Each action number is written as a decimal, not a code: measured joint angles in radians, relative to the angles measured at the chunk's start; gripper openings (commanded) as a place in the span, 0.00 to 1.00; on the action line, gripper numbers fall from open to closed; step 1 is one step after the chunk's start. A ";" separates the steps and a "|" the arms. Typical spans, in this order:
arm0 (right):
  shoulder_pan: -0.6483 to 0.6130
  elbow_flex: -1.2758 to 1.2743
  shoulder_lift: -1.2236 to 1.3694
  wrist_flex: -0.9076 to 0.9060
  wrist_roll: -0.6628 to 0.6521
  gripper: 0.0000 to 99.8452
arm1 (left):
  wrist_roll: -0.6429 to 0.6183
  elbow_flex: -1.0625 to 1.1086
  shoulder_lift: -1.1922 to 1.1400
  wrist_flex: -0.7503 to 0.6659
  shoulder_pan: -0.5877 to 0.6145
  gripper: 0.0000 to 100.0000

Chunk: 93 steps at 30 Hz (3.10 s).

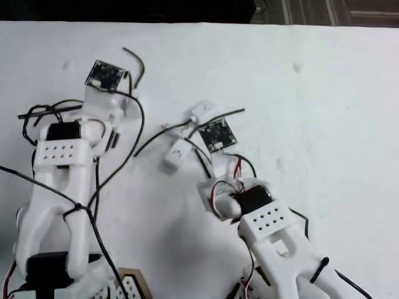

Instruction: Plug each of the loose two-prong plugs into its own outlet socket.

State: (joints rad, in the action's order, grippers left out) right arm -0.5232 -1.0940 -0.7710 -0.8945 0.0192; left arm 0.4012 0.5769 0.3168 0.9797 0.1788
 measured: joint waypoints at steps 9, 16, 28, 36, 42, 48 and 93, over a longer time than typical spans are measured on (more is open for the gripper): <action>0.000 0.000 0.000 0.000 0.000 0.12 | -0.015 -0.002 -0.003 -0.009 0.014 0.28; 0.000 0.000 0.000 0.000 -0.006 0.12 | -0.021 -0.048 -0.003 0.061 0.031 0.32; 0.000 -0.044 0.005 0.080 -0.006 0.12 | -0.021 -0.232 0.226 0.506 0.034 0.32; 0.055 -0.054 0.008 0.123 -0.006 0.12 | -0.021 -0.003 0.588 0.506 0.034 0.32; 0.055 0.043 0.009 0.054 -0.006 0.12 | -0.021 0.311 0.663 0.324 0.034 0.32; -0.034 0.152 0.017 0.018 -0.006 0.12 | -0.021 0.601 0.710 0.123 0.034 0.32; 0.043 0.741 0.957 0.003 -0.081 0.02 | -0.021 0.836 0.905 -0.011 0.097 0.32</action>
State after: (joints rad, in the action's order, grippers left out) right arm -0.4803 -0.3529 0.1864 -0.8915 -0.0621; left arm 0.3798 1.4131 1.2221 0.9689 0.2754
